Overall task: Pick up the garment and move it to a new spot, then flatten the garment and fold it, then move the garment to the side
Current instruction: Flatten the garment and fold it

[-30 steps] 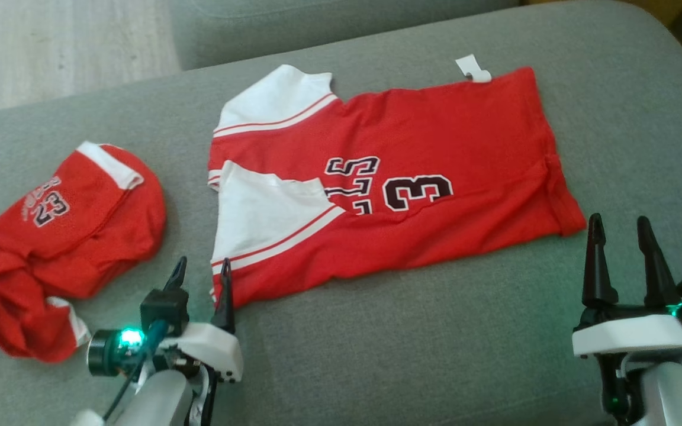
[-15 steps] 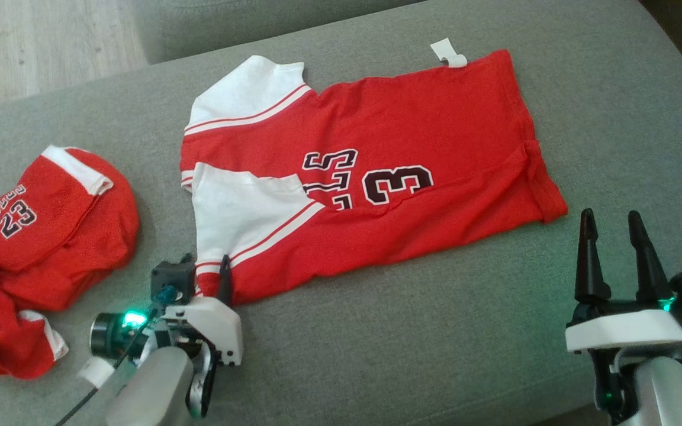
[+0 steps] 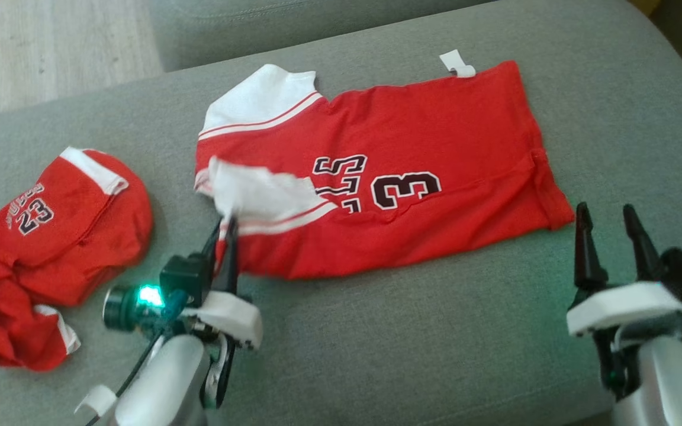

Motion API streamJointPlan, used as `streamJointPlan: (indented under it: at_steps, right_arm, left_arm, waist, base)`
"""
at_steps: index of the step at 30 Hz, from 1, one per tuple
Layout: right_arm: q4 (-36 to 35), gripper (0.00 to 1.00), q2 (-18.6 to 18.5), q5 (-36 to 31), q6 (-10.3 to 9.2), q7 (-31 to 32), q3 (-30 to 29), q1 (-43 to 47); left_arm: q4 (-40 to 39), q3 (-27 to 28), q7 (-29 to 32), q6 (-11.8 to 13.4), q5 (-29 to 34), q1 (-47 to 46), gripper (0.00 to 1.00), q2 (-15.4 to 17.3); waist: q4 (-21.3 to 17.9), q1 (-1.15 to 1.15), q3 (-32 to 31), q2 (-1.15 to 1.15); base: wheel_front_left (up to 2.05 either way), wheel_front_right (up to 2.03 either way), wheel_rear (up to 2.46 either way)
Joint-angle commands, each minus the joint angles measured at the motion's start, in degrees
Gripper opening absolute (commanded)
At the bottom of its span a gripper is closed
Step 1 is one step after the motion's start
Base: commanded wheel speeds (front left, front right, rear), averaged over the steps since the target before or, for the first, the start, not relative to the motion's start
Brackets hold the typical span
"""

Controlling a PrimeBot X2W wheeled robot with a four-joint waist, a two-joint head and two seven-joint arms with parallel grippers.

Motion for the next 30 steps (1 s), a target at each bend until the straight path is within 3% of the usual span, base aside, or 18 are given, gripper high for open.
streamJointPlan:
  at_steps: [1,13,25,26,27,28,30]
  right_arm:
    - [-1.35,1.00,-0.29,-0.48,-0.04,0.43,0.85,-2.47]
    - [15.85,1.00,-0.29,-8.77,-0.04,15.97,-5.71,-16.24]
    - [27.64,1.00,-0.62,-19.13,-0.04,21.99,-13.95,-23.71]
    - [28.34,0.76,-0.61,-19.41,-0.04,22.13,-14.08,-23.98]
    - [28.90,0.17,-0.69,-19.66,-0.04,22.02,-14.16,-24.18]
    - [29.36,0.00,-0.87,-19.88,-0.04,21.78,-14.13,-24.30]
    - [30.07,0.00,-1.40,-19.98,-0.04,21.30,-14.08,-24.37]
  left_arm:
    - [-2.23,1.78,-0.88,0.27,0.46,-3.04,0.00,1.25]
    - [-11.71,-0.93,-1.15,0.74,3.34,-4.82,0.00,2.17]
    - [-13.13,-2.80,-0.61,0.42,3.96,-6.37,0.00,1.79]
    - [-13.06,-2.89,-0.55,0.45,3.99,-6.45,0.00,1.81]
    - [-12.98,-2.97,-0.48,0.50,4.02,-6.50,0.00,1.83]
    - [-12.86,-3.01,-0.38,0.53,3.99,-6.50,0.00,1.87]
    - [-12.43,-2.94,-0.26,0.64,3.81,-6.39,0.00,2.07]
  waist:
    - [0.26,0.00,0.24,0.00]
    - [3.38,0.00,3.60,0.00]
    - [6.56,0.00,6.56,0.00]
    - [6.64,0.00,6.66,0.00]
    - [6.69,0.00,6.72,0.00]
    - [6.70,0.00,6.72,0.00]
    - [6.55,0.00,6.49,0.00]
  base:
    - [0.00,0.00,0.00]
    - [0.00,0.00,0.00]
    - [0.00,0.00,0.00]
    - [0.00,0.00,0.00]
    - [0.00,0.00,0.00]
    - [0.00,0.00,0.00]
    - [0.00,0.00,0.00]
